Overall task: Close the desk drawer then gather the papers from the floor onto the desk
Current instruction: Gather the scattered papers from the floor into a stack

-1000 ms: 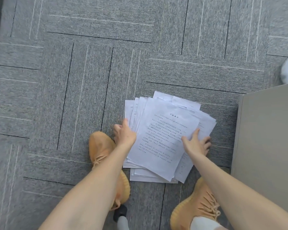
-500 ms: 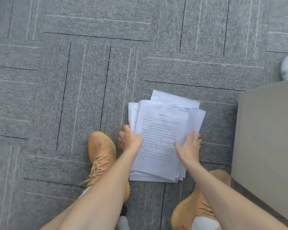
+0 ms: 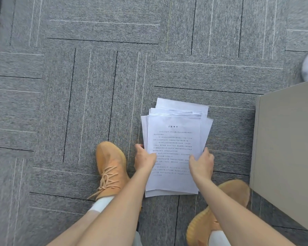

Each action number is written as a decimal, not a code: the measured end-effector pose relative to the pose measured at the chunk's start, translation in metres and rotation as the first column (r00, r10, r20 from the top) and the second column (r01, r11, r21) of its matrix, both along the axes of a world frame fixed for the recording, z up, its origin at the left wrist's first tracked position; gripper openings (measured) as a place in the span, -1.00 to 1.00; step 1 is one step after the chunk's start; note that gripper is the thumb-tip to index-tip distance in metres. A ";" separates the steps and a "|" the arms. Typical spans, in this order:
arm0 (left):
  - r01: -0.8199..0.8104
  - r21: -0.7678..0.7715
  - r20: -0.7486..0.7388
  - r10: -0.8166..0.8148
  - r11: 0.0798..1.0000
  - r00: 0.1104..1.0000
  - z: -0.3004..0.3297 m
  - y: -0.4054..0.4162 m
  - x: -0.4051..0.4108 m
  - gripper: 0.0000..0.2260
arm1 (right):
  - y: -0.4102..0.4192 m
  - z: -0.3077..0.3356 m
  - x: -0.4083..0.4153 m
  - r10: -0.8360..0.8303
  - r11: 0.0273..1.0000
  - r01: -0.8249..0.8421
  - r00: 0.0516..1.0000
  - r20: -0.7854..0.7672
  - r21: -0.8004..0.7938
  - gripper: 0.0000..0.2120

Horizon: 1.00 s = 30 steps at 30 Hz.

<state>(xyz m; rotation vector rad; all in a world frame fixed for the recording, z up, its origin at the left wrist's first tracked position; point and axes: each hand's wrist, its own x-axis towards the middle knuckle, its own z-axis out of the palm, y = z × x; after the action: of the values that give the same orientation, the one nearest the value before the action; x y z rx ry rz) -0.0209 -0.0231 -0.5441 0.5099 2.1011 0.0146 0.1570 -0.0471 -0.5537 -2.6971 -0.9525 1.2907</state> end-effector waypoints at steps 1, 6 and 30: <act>-0.037 -0.013 0.030 0.037 0.999 0.999 0.001 0.000 0.002 -0.55 | -0.001 -0.002 0.000 0.032 0.999 -0.032 0.999 -0.005 -0.019 -0.42; -0.024 -0.007 0.082 0.024 1.000 0.996 0.003 -0.002 0.004 -0.54 | 0.002 -0.006 0.002 0.016 0.997 -0.021 0.997 -0.070 -0.078 -0.52; -0.117 0.328 0.513 -0.073 0.937 0.855 0.219 0.089 -0.050 -0.65 | 0.090 0.206 0.012 -0.278 0.946 0.323 0.759 -0.589 -0.030 -0.83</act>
<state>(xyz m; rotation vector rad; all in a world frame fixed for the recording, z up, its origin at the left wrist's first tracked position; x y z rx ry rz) -0.0708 0.0659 -0.3251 0.6128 1.5668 0.4990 0.1688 0.0430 -0.3475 -2.0415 -0.4518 1.7926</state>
